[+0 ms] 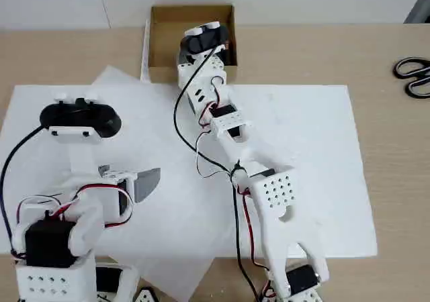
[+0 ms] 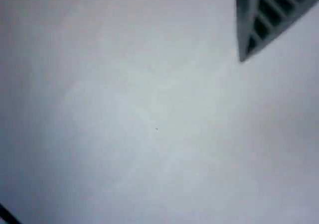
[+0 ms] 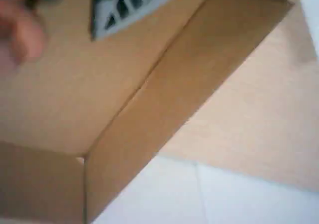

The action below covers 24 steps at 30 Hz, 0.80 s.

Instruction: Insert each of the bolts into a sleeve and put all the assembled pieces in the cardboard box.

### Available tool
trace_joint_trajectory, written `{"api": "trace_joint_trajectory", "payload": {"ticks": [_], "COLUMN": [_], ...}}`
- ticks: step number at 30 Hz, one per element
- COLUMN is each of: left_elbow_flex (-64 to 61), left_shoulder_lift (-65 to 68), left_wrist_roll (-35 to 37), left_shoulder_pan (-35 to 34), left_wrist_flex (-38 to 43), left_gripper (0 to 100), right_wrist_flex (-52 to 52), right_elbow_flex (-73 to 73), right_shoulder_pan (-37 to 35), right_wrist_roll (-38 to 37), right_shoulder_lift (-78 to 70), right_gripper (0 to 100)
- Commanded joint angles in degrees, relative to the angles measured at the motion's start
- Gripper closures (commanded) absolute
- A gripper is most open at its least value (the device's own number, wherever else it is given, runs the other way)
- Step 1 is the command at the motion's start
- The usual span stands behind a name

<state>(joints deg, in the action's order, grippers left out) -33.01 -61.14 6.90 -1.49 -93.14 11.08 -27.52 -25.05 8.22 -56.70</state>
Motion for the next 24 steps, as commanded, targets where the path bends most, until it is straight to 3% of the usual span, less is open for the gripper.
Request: {"api": "trace_joint_trajectory", "payload": {"ticks": [1, 8, 24], "left_elbow_flex": [0.13, 0.13, 1.98], "left_shoulder_lift": [-0.53, -0.53, -0.53], "left_wrist_roll": [-0.09, -0.09, -0.18], "left_shoulder_pan": [-0.44, -0.44, -0.44], "left_wrist_flex": [1.23, 1.23, 1.14], "left_gripper": [69, 69, 69], "right_wrist_flex": [-0.13, -2.51, -34.51], "right_elbow_flex": [-4.31, -6.86, -6.77], "right_shoulder_pan": [0.31, 4.0, 13.32], "right_wrist_roll": [-0.09, -3.87, -3.43], "right_shoulder_lift": [1.63, 5.49, 43.38], "right_gripper": [82.2, 82.2, 82.2]}}
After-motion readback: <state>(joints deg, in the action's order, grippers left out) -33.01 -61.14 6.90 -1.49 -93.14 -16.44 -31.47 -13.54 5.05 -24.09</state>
